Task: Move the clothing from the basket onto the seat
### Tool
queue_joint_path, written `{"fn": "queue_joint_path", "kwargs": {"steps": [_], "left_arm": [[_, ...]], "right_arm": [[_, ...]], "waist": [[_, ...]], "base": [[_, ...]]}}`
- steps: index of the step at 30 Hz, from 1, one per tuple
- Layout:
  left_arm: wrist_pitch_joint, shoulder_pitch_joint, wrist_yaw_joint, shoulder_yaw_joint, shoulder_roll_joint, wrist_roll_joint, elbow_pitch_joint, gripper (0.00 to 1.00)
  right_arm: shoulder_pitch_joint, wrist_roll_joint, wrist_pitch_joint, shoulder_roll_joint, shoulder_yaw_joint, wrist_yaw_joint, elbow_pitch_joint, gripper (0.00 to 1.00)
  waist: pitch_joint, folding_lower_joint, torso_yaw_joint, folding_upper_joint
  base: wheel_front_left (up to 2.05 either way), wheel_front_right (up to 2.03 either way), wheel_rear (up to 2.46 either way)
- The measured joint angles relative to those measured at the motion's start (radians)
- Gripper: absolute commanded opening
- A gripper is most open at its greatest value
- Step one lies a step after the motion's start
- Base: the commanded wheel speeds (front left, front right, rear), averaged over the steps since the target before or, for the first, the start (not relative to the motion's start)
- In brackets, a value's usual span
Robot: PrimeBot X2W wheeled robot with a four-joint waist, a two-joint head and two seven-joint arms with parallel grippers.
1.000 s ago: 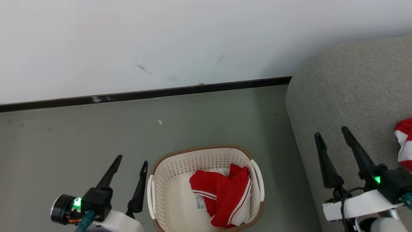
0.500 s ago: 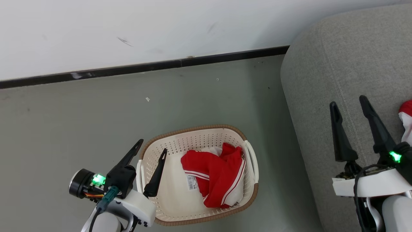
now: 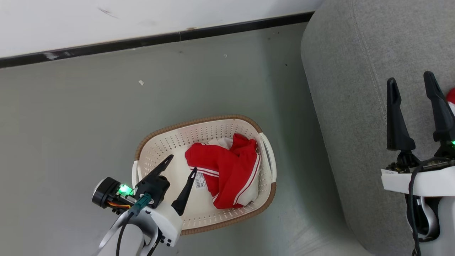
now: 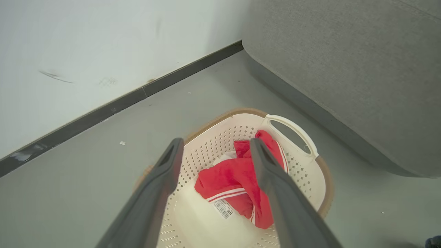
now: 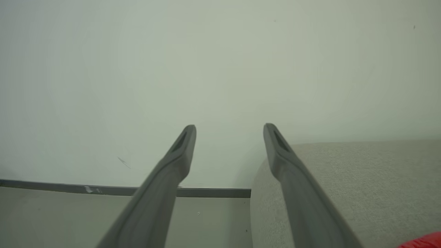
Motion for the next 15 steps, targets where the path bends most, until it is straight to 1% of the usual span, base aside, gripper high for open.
{"fn": "queue_joint_path", "kwargs": {"steps": [5,8,15], "left_arm": [[0.008,-0.048,-0.012,-0.020,-0.008,0.028,0.059,1.00],[0.009,-0.075,-0.014,-0.025,-0.020,0.030,0.086,1.00],[0.011,-0.140,-0.023,-0.053,-0.027,0.047,0.148,1.00]], "right_arm": [[-0.046,0.010,0.000,0.000,-0.007,0.000,-0.008,1.00],[-0.068,0.011,0.000,0.000,-0.006,0.000,-0.011,1.00],[-0.114,0.028,0.000,0.000,0.010,0.000,-0.011,1.00]], "waist": [[0.056,0.0000,-0.025,0.0000],[0.084,0.0000,-0.037,0.0000],[0.148,0.0000,-0.068,0.0000]], "base": [[0.00,0.00,0.00],[0.00,0.00,0.00],[0.00,0.00,0.00]]}}
